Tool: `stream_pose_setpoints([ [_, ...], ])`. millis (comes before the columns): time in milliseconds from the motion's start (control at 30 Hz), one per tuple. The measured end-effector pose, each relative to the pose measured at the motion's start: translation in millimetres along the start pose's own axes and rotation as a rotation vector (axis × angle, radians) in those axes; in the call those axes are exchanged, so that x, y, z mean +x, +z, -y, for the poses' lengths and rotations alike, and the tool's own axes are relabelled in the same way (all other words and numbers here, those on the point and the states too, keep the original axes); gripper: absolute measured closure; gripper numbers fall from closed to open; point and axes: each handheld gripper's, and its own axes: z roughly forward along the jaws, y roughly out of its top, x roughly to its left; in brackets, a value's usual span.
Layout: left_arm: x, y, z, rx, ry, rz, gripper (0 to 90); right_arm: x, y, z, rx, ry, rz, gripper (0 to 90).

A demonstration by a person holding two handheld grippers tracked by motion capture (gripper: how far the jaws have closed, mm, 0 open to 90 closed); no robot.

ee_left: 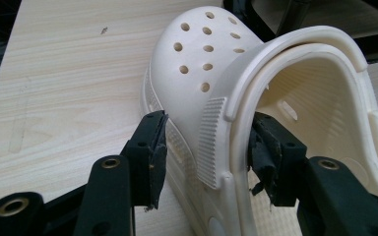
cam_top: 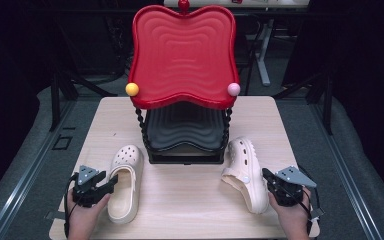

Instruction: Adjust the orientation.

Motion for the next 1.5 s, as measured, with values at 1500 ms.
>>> stream_pose_setpoints([
  [1500,4.1,7.2,-2.1,0.021,-0.003,0.026,51.8,-56.3,-3.0,13.4,0.04,0.262,0.012,90.0],
])
